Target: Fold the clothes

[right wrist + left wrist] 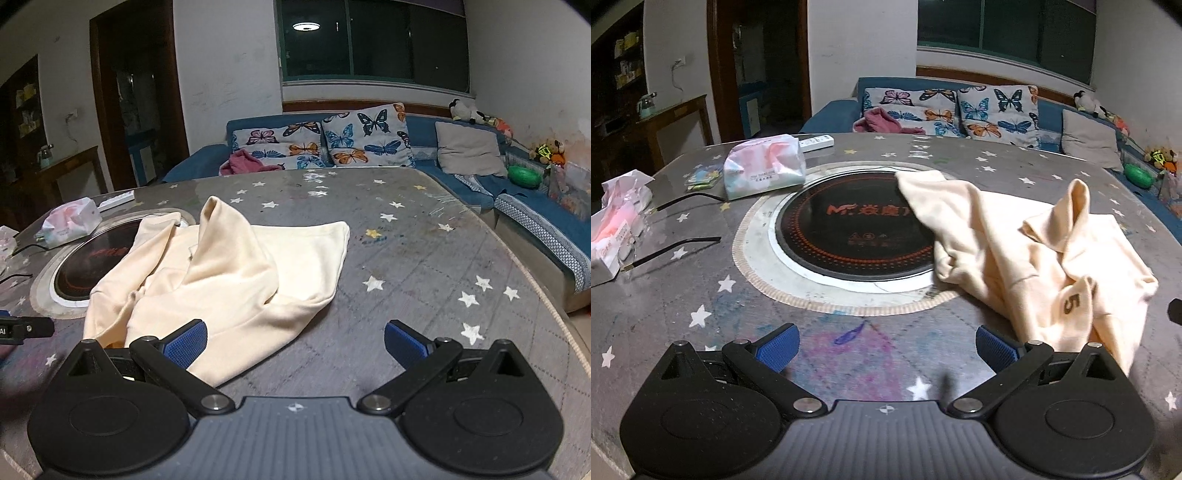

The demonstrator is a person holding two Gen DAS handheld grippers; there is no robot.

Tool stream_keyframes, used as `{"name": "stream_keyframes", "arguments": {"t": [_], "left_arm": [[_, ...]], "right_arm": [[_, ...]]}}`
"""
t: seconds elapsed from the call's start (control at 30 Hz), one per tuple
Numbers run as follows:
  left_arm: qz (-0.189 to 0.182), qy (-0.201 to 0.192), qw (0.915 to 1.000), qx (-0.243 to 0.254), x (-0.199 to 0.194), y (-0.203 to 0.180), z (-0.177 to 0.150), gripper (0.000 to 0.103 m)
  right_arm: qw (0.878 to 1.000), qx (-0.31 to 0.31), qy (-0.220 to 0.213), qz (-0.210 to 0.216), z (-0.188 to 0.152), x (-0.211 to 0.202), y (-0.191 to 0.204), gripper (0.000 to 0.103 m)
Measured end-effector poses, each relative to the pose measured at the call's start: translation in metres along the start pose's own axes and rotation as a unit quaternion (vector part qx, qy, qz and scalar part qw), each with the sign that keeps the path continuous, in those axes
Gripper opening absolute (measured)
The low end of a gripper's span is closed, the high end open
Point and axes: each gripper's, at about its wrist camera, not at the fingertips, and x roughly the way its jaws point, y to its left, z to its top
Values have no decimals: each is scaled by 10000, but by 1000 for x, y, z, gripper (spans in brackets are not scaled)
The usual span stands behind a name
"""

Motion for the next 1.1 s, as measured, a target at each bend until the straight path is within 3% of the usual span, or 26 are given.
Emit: {"name": "stream_keyframes", "arguments": {"t": [1.1], "left_arm": [[-141,333,9991,221,-27,-31,-16,103]], "right_arm": [[9966,-659,310,386,-23,-20,49,103]]}}
